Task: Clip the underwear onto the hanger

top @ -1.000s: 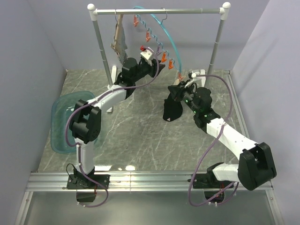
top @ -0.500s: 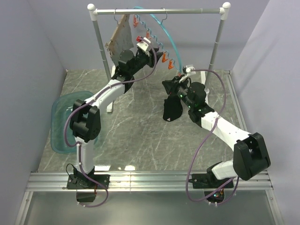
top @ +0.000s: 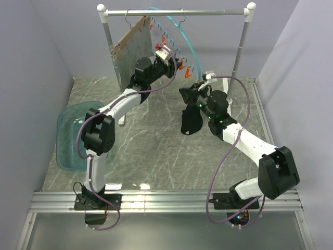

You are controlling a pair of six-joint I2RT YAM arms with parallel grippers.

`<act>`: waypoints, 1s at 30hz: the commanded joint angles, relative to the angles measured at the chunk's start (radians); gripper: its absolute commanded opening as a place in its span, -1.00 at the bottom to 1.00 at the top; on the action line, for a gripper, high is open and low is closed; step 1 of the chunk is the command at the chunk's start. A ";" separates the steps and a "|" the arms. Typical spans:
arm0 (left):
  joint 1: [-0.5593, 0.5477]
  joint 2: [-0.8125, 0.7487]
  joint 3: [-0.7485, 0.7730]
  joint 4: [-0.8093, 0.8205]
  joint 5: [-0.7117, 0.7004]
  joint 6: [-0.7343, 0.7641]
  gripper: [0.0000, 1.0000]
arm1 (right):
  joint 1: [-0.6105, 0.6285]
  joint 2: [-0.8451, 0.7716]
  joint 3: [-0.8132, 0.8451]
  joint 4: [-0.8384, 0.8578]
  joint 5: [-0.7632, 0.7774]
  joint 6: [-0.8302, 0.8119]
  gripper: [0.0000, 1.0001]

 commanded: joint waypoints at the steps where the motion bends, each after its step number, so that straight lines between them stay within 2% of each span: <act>1: 0.003 0.012 0.060 0.015 0.026 -0.001 -0.31 | 0.007 0.009 0.045 0.052 0.015 -0.004 -0.50; 13: 0.003 0.064 0.139 0.007 0.054 -0.020 -0.36 | 0.009 0.049 0.075 0.049 0.029 -0.013 -0.51; 27: 0.000 0.035 0.066 0.017 0.058 -0.026 -0.43 | 0.006 0.073 0.098 0.043 0.034 -0.007 -0.53; 30: 0.000 0.035 0.068 0.020 0.061 -0.031 -0.53 | 0.007 0.078 0.098 0.047 0.031 -0.005 -0.53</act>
